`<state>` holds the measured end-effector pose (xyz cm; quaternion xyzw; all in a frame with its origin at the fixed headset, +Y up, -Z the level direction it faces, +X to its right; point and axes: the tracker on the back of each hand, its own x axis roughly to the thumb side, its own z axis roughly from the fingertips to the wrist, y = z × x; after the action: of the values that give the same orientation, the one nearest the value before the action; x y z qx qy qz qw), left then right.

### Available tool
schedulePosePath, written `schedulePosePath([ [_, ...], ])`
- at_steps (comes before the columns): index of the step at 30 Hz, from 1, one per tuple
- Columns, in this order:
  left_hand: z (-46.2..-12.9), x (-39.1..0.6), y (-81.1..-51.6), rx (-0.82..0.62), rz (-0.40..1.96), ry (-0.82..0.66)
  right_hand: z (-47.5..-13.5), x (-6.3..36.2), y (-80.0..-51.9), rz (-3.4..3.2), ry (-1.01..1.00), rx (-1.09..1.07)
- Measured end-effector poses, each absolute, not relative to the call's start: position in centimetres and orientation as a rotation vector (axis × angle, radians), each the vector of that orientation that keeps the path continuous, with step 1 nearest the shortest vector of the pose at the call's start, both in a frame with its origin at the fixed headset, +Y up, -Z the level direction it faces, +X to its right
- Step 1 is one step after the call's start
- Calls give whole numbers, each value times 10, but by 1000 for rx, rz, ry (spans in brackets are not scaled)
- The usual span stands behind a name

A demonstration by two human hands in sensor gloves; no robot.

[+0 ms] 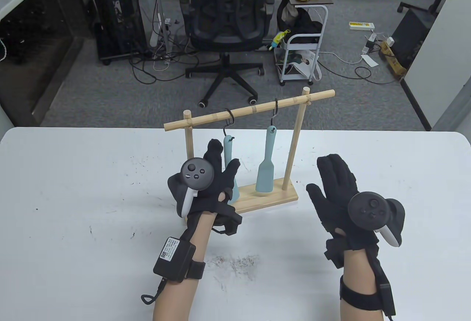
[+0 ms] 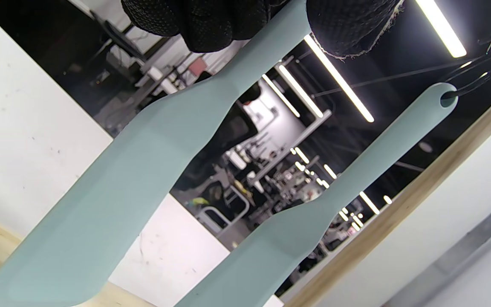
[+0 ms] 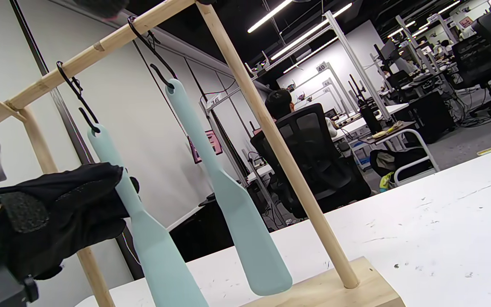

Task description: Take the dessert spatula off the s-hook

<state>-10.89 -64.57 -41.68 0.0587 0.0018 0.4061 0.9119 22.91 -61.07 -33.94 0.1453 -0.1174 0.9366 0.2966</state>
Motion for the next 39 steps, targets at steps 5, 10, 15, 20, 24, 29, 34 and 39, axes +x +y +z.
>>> schedulePosePath([
  [5, -420, -107, -650, 112, 838, 11, -340, 229, -611, 2486, -309, 389],
  [10, -423, -105, -652, 100, 862, -1, -340, 230, -611, 2483, -307, 391],
  [15, -423, -105, -651, 94, 867, 4, -340, 230, -611, 2480, -304, 391],
  [20, -423, -105, -651, 88, 880, 3, -340, 230, -611, 2482, -300, 392],
  [24, -423, -106, -651, 87, 883, 3, -341, 230, -611, 2482, -299, 391],
  [29, -424, -107, -651, 75, 892, -3, -341, 229, -612, 2485, -293, 391],
  [34, -424, -108, -651, 71, 904, -5, -341, 229, -612, 2487, -291, 391],
  [39, -424, -108, -651, 69, 906, -19, -342, 228, -612, 2487, -288, 389],
])
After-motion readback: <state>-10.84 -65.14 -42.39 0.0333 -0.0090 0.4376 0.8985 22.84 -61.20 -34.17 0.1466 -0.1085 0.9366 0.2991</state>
